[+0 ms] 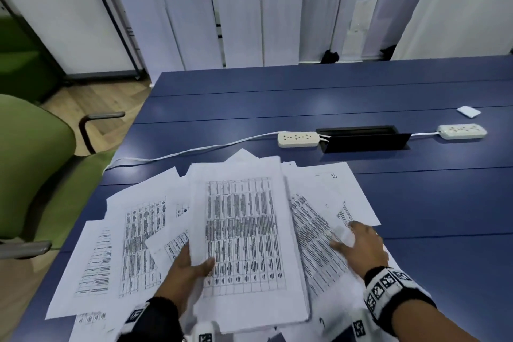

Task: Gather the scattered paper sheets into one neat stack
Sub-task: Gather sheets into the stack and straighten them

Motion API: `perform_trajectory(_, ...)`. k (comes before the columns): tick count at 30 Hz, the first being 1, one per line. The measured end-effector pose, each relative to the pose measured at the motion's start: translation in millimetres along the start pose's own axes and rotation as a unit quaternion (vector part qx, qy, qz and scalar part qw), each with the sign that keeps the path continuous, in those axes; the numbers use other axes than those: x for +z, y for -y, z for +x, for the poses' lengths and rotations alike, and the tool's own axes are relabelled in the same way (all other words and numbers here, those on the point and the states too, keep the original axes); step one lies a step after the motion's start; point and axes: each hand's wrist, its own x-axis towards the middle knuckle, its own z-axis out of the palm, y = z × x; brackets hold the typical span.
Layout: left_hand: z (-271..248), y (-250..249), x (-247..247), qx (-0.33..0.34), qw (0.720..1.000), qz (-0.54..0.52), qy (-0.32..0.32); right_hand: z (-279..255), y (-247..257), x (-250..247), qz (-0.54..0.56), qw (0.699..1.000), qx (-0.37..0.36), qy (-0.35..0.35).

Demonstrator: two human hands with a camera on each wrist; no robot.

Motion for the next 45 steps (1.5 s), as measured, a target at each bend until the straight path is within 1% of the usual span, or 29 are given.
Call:
perform_trajectory(2, -5, 9, -21, -0.029, 0.997, -0.02, -0.063, 2, 1, -1, -0.1, 0.994, 0.007, 0.032)
perform_trajectory(3, -5, 19, -31, -0.043, 0.995, 0.001, -0.092, 3, 3, 1, -0.123, 0.992, 0.005, 0.04)
perform_trajectory(4, -2, 31, -41, -0.072, 0.988, 0.042, -0.127, 7, 2, 3, -0.112, 0.992, 0.008, 0.051)
perform_trajectory(5, 6, 53, -55, -0.098, 0.98, 0.081, -0.155, 9, 3, 2, -0.072, 0.995, 0.016, 0.066)
perform_trajectory(6, 24, 90, -75, -0.123, 0.969, 0.125, -0.175, 14, 3, 2, -0.015, 0.996, 0.027, 0.085)
perform_trajectory(7, 24, 96, -74, -0.138, 0.955, 0.178, -0.191, 16, 4, 1, 0.027, 0.993, 0.039, 0.105)
perform_trajectory(8, 19, 92, -67, -0.146, 0.939, 0.226, -0.213, 17, 6, 1, 0.048, 0.99, 0.048, 0.123)
perform_trajectory(9, 1, 69, -49, -0.149, 0.918, 0.286, -0.231, 17, 6, 2, 0.044, 0.99, 0.049, 0.125)
perform_trajectory(10, -11, 52, -37, -0.154, 0.893, 0.345, -0.244, 17, 7, 4, 0.044, 0.992, 0.043, 0.112)
perform_trajectory(11, -15, 42, -30, -0.155, 0.876, 0.376, -0.259, 15, 10, 5, 0.051, 0.994, 0.034, 0.087)
perform_trajectory(12, -14, 39, -28, -0.16, 0.874, 0.373, -0.268, 13, 13, 7, 0.071, 0.995, 0.024, 0.06)
perform_trajectory(13, -13, 37, -25, -0.156, 0.878, 0.361, -0.274, 12, 14, 9, 0.092, 0.995, 0.015, 0.037)
perform_trajectory(16, -9, 40, -23, -0.117, 0.913, 0.272, -0.282, 7, 16, 8, 0.14, 0.99, -0.001, -0.01)
perform_trajectory(19, -9, 40, -23, -0.077, 0.938, 0.205, -0.268, 8, 16, -3, 0.166, 0.984, 0.019, -0.058)
perform_trajectory(21, -7, 41, -25, -0.045, 0.941, 0.19, -0.277, 11, 13, -8, 0.169, 0.982, 0.044, -0.065)
perform_trajectory(24, -7, 36, -31, -0.002, 0.932, 0.169, -0.32, 9, 7, -8, 0.135, 0.989, 0.044, -0.048)
perform_trajectory(25, -7, 34, -32, 0.017, 0.936, 0.162, -0.311, 7, 6, -6, 0.121, 0.991, 0.036, -0.052)
perform_trajectory(26, -6, 32, -33, 0.023, 0.944, 0.151, -0.294, 6, 5, -4, 0.109, 0.992, 0.021, -0.06)
perform_trajectory(28, -8, 27, -33, 0.018, 0.957, 0.123, -0.261, 6, 5, 3, 0.097, 0.993, 0.009, -0.063)
perform_trajectory(29, -9, 28, -32, 0.019, 0.962, 0.114, -0.249, 7, 6, 7, 0.093, 0.994, 0.015, -0.051)
perform_trajectory(32, -10, 36, -29, 0.025, 0.967, 0.117, -0.225, 9, 13, 21, 0.115, 0.993, 0.038, -0.017)
perform_trajectory(33, -10, 37, -25, 0.028, 0.969, 0.119, -0.216, 9, 16, 26, 0.131, 0.99, 0.054, -0.014)
perform_trajectory(36, -10, 43, -24, 0.001, 0.977, 0.097, -0.188, 8, 24, 35, 0.194, 0.972, 0.128, -0.023)
perform_trajectory(39, -9, 40, -43, 0.008, 0.981, 0.064, -0.184, 7, 23, 32, 0.224, 0.963, 0.144, -0.047)
perform_trajectory(42, -15, 19, -70, 0.04, 0.978, 0.058, -0.195, 12, 15, 27, 0.228, 0.96, 0.141, -0.078)
perform_trajectory(43, -18, 9, -80, 0.054, 0.977, 0.058, -0.2, 13, 14, 26, 0.219, 0.963, 0.138, -0.081)
perform_trajectory(44, -21, -1, -87, 0.067, 0.976, 0.052, -0.203, 13, 13, 27, 0.187, 0.971, 0.132, -0.066)
perform_trajectory(45, -24, -11, -94, 0.078, 0.973, 0.041, -0.211, 11, 17, 27, 0.133, 0.983, 0.124, -0.037)
